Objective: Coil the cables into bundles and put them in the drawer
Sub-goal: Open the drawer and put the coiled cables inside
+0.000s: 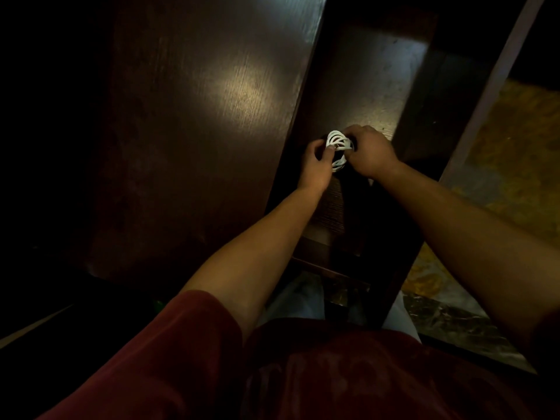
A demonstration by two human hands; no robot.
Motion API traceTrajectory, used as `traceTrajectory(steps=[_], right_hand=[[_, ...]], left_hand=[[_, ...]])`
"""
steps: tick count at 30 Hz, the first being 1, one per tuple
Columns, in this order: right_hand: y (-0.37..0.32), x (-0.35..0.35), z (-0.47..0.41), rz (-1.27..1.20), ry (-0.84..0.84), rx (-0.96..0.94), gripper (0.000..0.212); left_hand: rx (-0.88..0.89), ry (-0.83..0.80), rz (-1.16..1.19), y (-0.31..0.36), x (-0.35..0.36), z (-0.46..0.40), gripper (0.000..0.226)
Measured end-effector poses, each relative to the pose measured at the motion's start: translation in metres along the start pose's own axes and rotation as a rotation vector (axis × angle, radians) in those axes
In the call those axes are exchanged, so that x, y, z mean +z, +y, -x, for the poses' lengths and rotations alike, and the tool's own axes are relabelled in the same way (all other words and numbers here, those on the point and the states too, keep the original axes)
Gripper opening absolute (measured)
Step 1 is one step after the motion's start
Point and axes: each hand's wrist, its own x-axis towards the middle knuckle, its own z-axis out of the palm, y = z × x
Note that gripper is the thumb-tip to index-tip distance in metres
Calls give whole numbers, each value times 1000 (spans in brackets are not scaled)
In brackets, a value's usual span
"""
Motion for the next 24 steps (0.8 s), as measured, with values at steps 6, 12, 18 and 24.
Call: traceTrajectory(steps=[6, 12, 18, 24], right_hand=[[1, 3, -2, -1, 5, 15, 44], [-2, 3, -1, -6, -7, 26, 42], [-6, 1, 3, -15, -22, 47, 39], [-9, -4, 4, -23, -57, 72, 43]], left_hand=[[10, 25, -8, -2, 2, -3, 31], [0, 22, -64, -3, 2, -7, 31], [3, 15, -87, -3, 1, -10, 30], [-32, -7, -162, 2, 2, -11, 36]])
